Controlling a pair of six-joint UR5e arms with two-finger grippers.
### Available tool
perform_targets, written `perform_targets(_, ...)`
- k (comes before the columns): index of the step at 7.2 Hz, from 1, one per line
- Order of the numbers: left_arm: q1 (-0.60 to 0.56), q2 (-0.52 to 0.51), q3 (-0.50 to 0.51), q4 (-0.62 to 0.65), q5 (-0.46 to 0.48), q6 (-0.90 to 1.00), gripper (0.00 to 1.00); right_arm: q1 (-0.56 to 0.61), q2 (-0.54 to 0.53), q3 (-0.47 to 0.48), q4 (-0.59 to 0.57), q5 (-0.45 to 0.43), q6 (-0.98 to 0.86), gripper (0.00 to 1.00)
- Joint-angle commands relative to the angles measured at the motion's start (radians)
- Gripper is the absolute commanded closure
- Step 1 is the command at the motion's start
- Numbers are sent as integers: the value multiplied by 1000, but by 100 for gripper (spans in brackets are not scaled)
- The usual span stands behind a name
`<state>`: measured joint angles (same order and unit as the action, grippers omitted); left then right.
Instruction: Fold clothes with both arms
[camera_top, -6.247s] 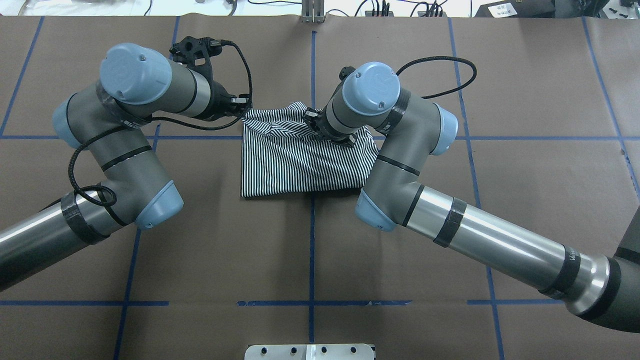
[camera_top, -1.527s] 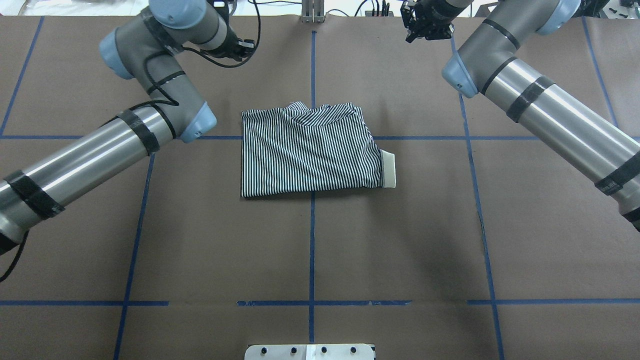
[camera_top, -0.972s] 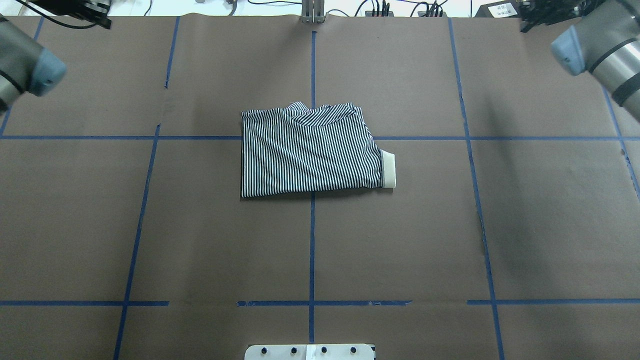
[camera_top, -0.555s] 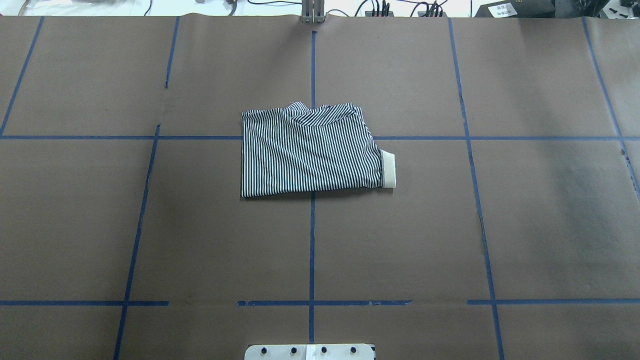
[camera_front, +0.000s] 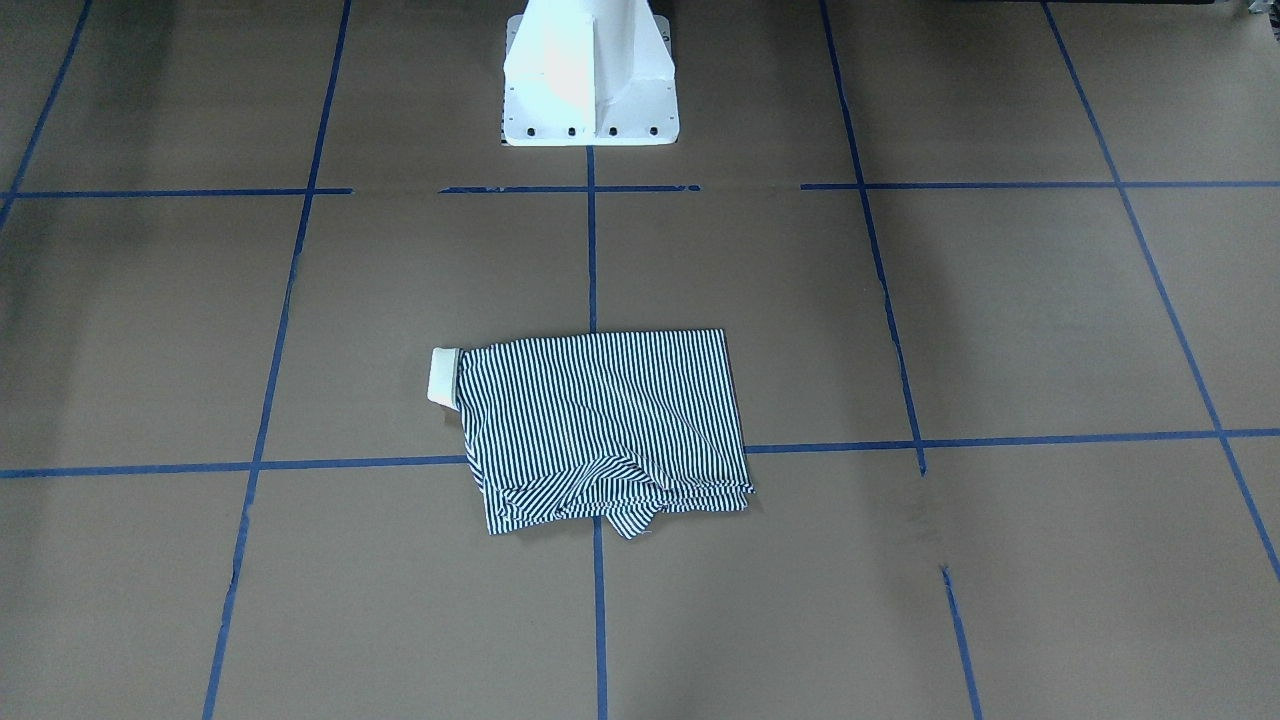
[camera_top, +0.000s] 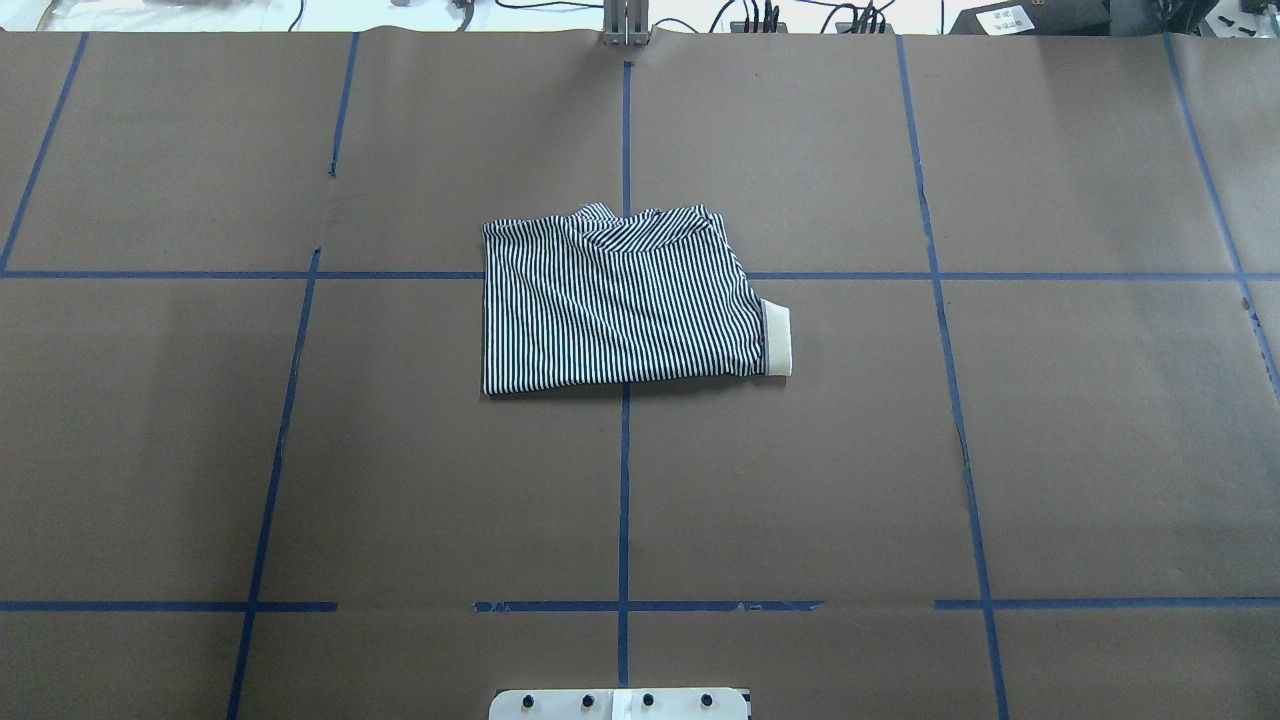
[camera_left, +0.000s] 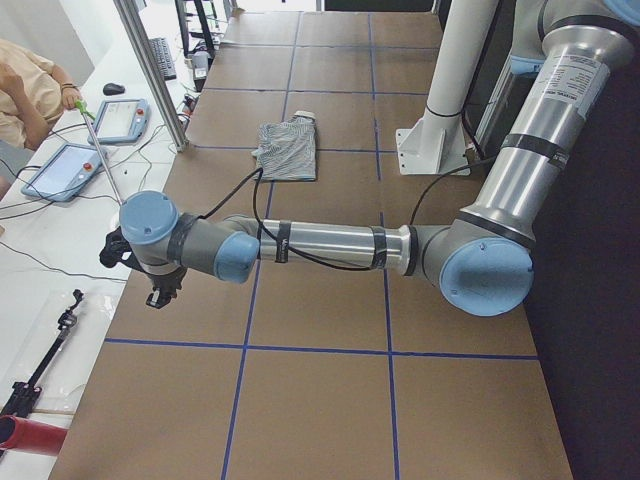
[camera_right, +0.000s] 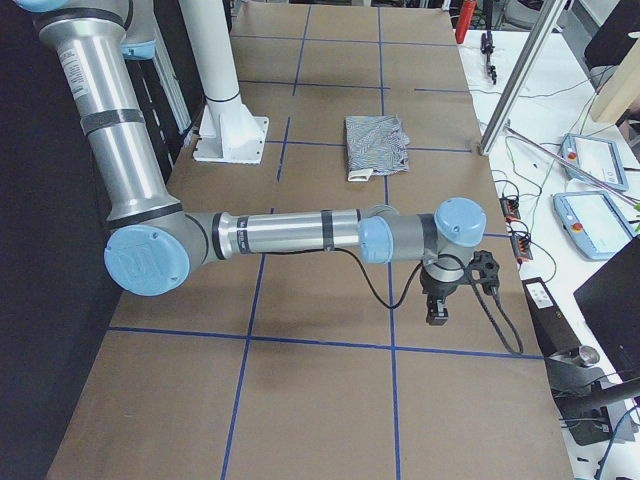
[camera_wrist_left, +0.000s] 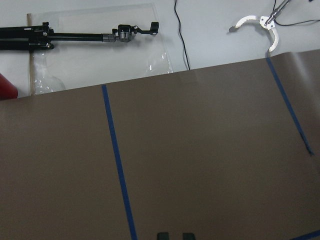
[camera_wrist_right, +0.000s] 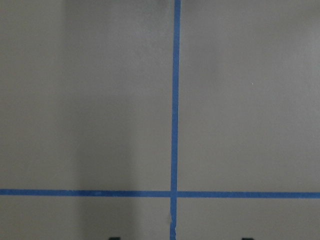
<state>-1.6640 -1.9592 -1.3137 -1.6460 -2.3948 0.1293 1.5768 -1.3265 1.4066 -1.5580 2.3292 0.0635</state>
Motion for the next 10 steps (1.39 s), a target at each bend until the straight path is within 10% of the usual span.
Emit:
perform_targets(1,-14,207,-248,261,117,61,0,2,-40,14,3,10,-8,0)
perform_targets(3,-4,308,-289,187,13,55,0,0,-42,14,3,-1,-10,0)
perform_targets(10,7,307,-294,78,152,61,0,-17,-96,9,1,-69,-49,0)
